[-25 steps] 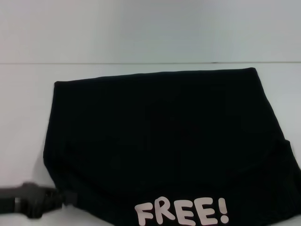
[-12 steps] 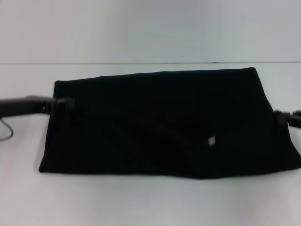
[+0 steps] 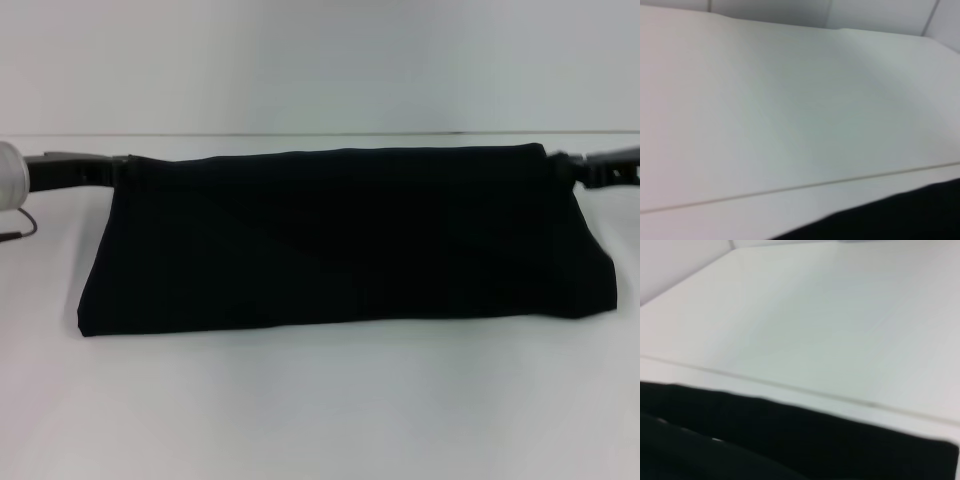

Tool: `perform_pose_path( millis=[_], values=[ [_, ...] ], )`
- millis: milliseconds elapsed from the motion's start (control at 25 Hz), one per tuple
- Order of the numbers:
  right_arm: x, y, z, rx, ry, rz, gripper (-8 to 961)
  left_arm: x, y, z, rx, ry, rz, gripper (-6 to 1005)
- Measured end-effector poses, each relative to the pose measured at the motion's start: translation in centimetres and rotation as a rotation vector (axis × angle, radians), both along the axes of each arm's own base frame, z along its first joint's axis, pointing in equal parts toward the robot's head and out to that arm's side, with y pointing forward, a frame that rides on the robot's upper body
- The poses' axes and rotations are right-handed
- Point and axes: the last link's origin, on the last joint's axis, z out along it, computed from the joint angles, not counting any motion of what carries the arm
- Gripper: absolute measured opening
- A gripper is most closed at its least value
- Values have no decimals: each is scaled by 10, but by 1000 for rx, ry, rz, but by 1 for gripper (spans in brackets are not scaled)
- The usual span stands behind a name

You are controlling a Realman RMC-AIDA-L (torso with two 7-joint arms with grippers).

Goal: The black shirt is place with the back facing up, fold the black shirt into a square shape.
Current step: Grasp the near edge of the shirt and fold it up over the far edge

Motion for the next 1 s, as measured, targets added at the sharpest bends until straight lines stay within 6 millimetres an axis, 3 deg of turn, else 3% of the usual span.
perform_pose_path(
  millis=[240,520,760,1000],
  values=[
    [-31,31,-19,70,-90,24,47,3,12,-1,45,70,5,46],
    [-50,46,-32,115,-150,42,47,12,23,-6,63,108,-5,46],
    [-47,44,-34,107,-139,28,47,10,23,-6,66,102,7,46],
    [-42,41,-34,107,-139,14,47,4,18,-9,56,15,138,68]
  ],
)
